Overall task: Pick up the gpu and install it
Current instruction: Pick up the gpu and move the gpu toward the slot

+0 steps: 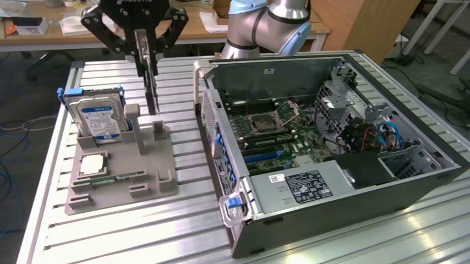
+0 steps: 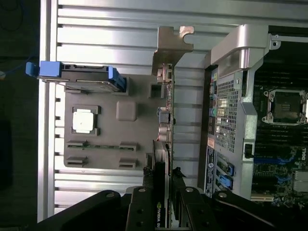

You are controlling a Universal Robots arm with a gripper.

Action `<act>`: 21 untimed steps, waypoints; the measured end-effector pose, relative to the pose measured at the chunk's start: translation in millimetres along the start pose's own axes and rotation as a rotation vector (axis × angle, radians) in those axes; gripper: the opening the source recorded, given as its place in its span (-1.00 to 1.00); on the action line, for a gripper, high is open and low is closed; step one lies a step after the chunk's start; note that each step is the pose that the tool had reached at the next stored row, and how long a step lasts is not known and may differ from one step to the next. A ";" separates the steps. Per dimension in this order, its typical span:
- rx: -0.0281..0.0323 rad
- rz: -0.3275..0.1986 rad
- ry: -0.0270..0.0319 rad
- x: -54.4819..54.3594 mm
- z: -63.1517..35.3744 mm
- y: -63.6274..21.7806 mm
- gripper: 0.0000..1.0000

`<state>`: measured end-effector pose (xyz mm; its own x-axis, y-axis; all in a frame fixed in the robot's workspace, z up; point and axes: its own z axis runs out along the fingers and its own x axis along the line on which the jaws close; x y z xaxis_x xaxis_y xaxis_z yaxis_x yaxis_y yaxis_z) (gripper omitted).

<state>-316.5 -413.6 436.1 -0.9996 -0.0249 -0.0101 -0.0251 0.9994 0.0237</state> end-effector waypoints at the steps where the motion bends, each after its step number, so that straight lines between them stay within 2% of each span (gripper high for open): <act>1: -0.0001 0.000 0.0000 -0.6 -1.6 0.0 -0.48; 8: -0.0117 0.000 -0.0003 -14.2 -2.0 -0.6 -0.48; 21: -0.0150 0.000 0.0013 -43.5 -1.9 -4.7 -0.48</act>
<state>-272.9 -417.3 438.3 -0.9997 -0.0246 -0.0087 -0.0249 0.9989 0.0387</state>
